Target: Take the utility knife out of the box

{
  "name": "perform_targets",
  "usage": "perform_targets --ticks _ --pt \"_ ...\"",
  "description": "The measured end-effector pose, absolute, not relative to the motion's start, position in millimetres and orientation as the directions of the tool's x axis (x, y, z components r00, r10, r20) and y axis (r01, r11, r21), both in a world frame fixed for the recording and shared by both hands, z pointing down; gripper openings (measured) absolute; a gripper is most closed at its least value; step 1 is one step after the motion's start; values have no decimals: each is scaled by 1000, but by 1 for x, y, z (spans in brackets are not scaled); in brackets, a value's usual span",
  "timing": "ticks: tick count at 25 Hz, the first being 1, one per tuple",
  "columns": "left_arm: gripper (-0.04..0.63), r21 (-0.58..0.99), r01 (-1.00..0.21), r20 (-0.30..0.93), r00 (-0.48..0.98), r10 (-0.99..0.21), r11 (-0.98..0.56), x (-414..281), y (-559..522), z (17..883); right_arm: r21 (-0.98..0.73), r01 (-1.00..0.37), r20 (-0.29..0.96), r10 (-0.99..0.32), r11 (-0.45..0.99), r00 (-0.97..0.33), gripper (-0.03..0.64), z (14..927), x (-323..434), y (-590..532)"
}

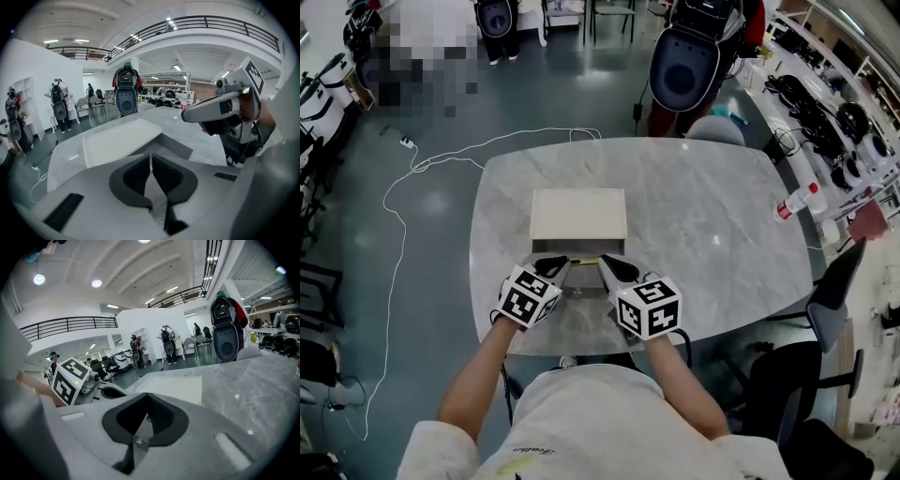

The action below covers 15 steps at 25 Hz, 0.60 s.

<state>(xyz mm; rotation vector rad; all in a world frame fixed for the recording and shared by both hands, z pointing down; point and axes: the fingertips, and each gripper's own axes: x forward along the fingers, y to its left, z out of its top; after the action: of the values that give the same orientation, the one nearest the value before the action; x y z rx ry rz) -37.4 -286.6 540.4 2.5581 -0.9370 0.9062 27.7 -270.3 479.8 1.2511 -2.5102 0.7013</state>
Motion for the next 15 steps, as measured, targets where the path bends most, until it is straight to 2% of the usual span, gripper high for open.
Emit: perform_targets --ticks 5,15 --pt "20 -50 -579 718 546 -432 -814 -29 -290 560 -319 -778 424 -653 541 -627 5 487 33 -281" --pt "21 -65 -470 822 475 -315 -880 -25 -299 589 -339 -771 421 -646 539 -637 5 492 44 -303"
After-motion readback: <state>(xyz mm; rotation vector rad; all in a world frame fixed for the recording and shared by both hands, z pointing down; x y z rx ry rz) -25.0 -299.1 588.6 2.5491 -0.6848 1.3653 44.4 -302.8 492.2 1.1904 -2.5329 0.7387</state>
